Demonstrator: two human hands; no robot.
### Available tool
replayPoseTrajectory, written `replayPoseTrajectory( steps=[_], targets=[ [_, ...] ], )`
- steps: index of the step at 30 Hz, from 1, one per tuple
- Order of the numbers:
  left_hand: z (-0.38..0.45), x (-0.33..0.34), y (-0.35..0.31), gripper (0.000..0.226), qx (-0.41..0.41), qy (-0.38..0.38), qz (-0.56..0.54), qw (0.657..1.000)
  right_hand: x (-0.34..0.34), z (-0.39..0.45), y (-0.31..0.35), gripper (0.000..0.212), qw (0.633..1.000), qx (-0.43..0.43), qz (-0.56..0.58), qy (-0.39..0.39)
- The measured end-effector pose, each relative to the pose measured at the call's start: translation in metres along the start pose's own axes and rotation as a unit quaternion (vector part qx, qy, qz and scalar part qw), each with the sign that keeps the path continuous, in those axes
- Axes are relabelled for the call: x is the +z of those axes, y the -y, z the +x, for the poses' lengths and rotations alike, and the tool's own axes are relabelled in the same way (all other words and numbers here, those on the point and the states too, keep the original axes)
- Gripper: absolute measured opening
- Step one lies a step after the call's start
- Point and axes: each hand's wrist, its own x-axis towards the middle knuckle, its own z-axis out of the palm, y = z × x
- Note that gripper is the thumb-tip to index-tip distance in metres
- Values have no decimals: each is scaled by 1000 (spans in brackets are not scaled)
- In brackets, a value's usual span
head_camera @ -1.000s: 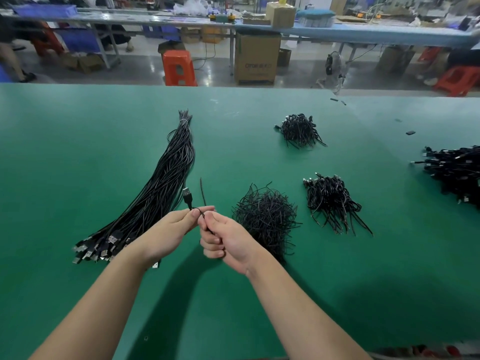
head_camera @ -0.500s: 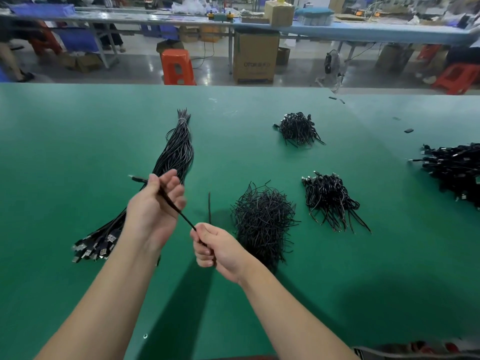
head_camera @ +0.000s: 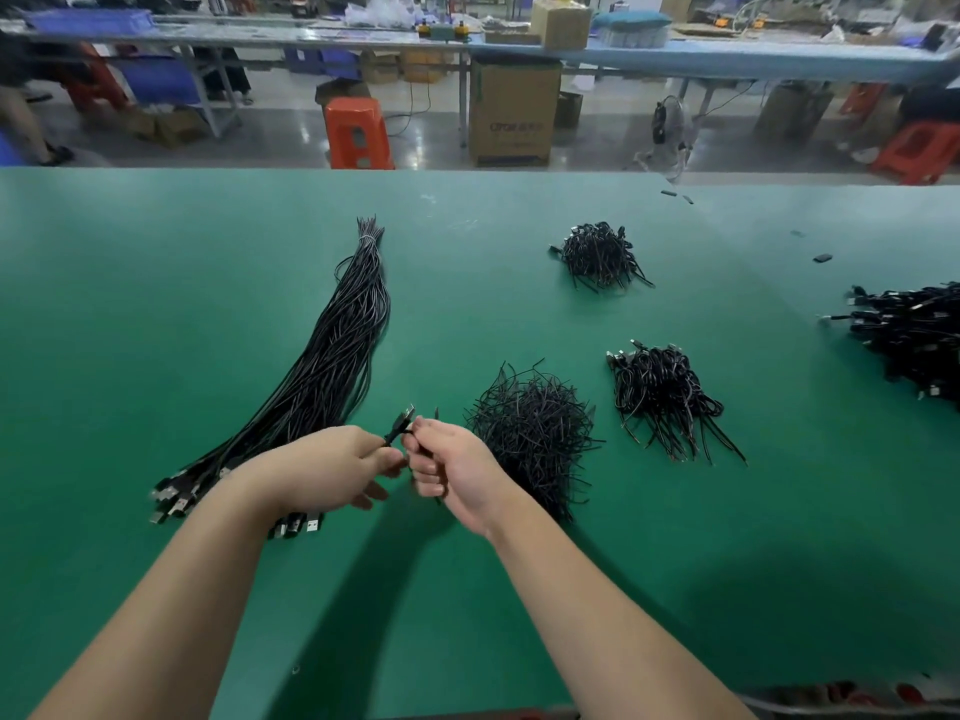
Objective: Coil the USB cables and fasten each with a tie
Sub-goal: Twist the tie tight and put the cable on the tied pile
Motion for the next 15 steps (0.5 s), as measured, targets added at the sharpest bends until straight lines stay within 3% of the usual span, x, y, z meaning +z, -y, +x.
replayPoseTrajectory(
  steps=[2, 3, 5, 7, 10, 13, 15],
  targets=[
    [7, 2, 6, 29, 20, -49, 51, 997, 1, -1, 2, 35, 1000, -15, -28, -1],
    [10, 3, 8, 29, 34, -59, 24, 997, 2, -2, 2, 35, 999, -21, -29, -3],
    [14, 9, 12, 28, 77, -63, -106, 989, 1, -4, 1, 35, 999, -30, -13, -7],
    [18, 18, 9, 31, 114, -111, -232, 960, 3, -5, -3, 34, 999, -33, 4, -2],
    [25, 24, -2, 34, 129, -219, -439, 862, 8, -6, -15, 33, 999, -29, 12, 14],
    [25, 12, -20, 43, 140, -194, -631, 738, 13, -4, -25, 33, 1000, -25, -9, 10],
    [21, 0, -26, 43, 143, -189, -658, 715, 13, -3, -28, 33, 999, -28, -19, 0]
  ],
)
